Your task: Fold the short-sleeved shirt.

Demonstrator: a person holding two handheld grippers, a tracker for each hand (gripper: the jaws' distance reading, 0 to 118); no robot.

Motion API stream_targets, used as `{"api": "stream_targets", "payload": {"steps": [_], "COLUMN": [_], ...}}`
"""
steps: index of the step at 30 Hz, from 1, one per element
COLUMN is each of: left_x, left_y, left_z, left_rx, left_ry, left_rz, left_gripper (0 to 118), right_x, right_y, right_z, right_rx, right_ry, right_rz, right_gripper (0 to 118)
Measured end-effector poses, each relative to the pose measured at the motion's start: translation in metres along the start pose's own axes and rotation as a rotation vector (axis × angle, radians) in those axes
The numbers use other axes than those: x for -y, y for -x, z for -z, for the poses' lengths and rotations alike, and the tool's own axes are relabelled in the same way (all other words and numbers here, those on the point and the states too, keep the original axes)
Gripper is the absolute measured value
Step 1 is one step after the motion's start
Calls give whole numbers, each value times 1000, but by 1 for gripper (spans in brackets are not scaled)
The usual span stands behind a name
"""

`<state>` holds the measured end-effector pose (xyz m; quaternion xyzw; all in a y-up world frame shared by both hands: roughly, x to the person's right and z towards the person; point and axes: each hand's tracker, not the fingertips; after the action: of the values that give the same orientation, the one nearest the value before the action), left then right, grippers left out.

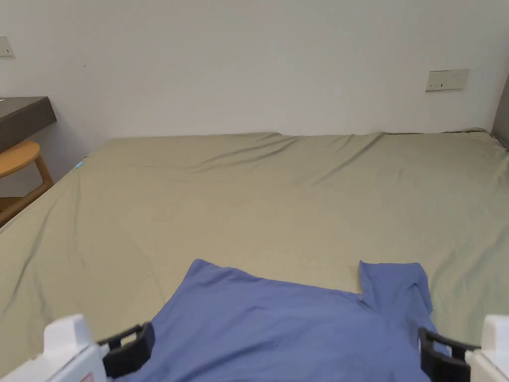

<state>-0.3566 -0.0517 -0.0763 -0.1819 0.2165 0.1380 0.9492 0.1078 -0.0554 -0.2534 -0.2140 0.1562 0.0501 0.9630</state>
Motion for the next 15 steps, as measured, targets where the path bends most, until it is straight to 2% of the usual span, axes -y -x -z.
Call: {"api": "stream_targets", "payload": {"steps": [4, 8, 9, 11, 12, 13, 14, 15], "left_x": [-31, -42, -40, -41, -41, -41, -41, -41], "left_y": [-42, -71, -75, -84, -88, -92, -95, -95], "left_z": [-17, -19, -18, -18, -18, -17, -16, -15], "left_rx": [12, 6, 6, 23, 37, 63, 63, 87], "left_ry": [-241, -356, -381, -391, -385, -382, -373, -354], "left_rz": [79, 159, 180, 199, 202, 210, 207, 188], "left_gripper": [115, 112, 102, 71, 35, 5, 0, 0], "right_x": [-46, -68, -70, -73, -74, -74, -74, -75], "right_y": [23, 43, 48, 54, 57, 59, 59, 58], "right_z": [-27, -45, -49, -52, -54, -54, -54, -55], "right_rx": [21, 48, 54, 80, 83, 89, 91, 99], "right_ry": [-186, -321, -349, -386, -388, -402, -407, -411], "right_rz": [-18, -87, -102, -119, -118, -121, -117, -109], "right_gripper": [114, 111, 102, 79, 52, 23, 2, 1]}}
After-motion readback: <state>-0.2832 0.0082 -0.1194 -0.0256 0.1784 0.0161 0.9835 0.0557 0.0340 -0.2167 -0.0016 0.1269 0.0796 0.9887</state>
